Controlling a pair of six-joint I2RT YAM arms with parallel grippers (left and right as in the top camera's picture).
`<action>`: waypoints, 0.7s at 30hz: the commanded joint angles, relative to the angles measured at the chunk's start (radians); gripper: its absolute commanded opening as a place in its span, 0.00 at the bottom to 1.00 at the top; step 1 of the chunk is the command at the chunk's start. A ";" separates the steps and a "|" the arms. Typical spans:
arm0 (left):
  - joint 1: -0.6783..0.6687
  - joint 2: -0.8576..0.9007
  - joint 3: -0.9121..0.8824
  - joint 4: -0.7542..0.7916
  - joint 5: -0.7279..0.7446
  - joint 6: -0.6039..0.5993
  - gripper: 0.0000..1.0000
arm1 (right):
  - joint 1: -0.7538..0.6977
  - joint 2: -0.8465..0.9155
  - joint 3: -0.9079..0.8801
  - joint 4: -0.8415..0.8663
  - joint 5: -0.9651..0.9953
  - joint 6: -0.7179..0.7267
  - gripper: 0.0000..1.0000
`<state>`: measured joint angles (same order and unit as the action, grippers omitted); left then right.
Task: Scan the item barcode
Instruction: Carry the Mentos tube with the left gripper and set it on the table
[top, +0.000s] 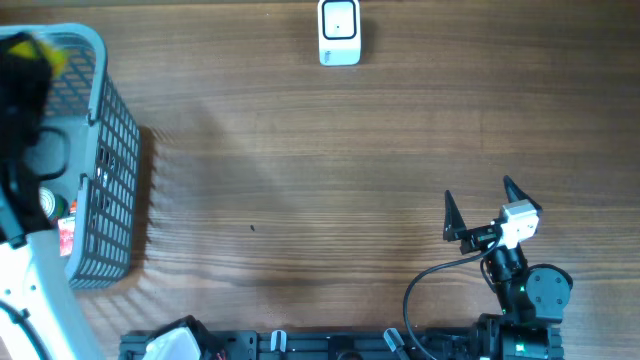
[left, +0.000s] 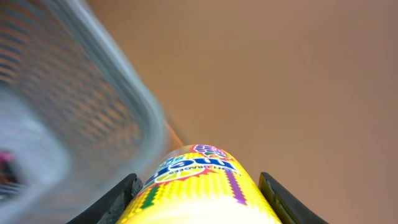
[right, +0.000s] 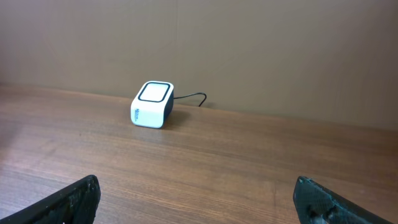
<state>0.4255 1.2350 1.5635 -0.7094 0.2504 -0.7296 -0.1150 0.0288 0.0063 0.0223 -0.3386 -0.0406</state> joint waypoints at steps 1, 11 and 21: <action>-0.241 0.044 0.007 0.032 0.038 -0.041 0.51 | -0.004 -0.005 -0.001 0.005 0.009 0.015 1.00; -0.803 0.474 0.007 -0.031 -0.384 -0.007 0.55 | -0.004 -0.005 -0.001 0.005 0.009 0.015 1.00; -0.890 0.890 0.006 -0.065 -0.439 0.225 0.49 | -0.004 -0.005 -0.001 0.005 0.009 0.015 1.00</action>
<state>-0.4614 2.0945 1.5635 -0.7731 -0.1596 -0.6712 -0.1150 0.0288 0.0063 0.0223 -0.3355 -0.0410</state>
